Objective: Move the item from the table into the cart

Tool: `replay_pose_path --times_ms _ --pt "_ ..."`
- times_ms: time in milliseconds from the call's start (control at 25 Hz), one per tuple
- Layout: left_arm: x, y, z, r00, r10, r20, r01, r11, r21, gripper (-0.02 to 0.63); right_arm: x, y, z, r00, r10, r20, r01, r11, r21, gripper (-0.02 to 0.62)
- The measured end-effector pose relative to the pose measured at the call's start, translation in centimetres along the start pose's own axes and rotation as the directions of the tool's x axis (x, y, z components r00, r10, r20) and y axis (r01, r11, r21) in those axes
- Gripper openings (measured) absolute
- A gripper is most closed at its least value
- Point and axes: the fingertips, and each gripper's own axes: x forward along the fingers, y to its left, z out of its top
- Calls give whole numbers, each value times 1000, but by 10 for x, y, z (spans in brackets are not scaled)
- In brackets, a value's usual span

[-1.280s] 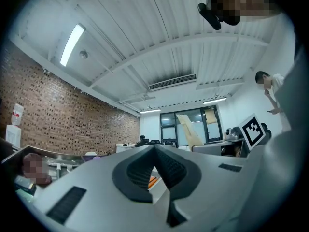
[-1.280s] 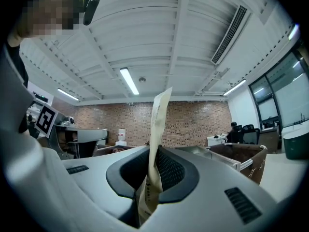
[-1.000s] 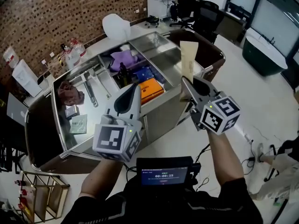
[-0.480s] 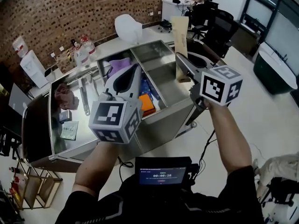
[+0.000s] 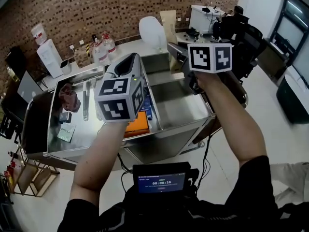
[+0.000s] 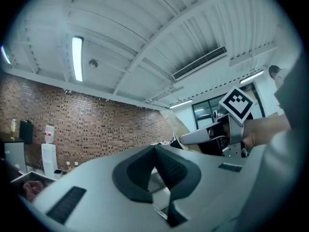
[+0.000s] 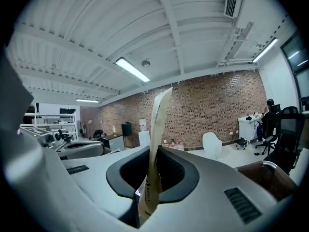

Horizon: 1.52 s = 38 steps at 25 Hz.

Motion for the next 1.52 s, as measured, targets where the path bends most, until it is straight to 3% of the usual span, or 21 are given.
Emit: replay_pose_path --times_ms 320,640,920,1080,1280,1520 --pt "52 60 -26 989 69 -127 -84 990 -110 0 78 -35 -18 989 -15 -145 20 999 35 26" --pt "98 77 -63 963 65 -262 -109 982 -157 0 143 -69 -88 931 3 -364 46 991 128 26" --pt "135 96 -120 925 49 -376 -136 969 -208 0 195 -104 -168 850 34 -526 104 968 230 26" --pt "157 105 -141 918 51 -393 -168 948 -270 0 214 -121 -202 781 34 -624 118 972 201 26" --pt "169 111 -165 899 45 -435 -180 944 -276 0 231 -124 -232 697 81 -712 101 973 209 26" --pt "181 115 -172 905 35 -424 -171 943 -286 0 243 -131 -257 649 112 -752 85 972 218 26"
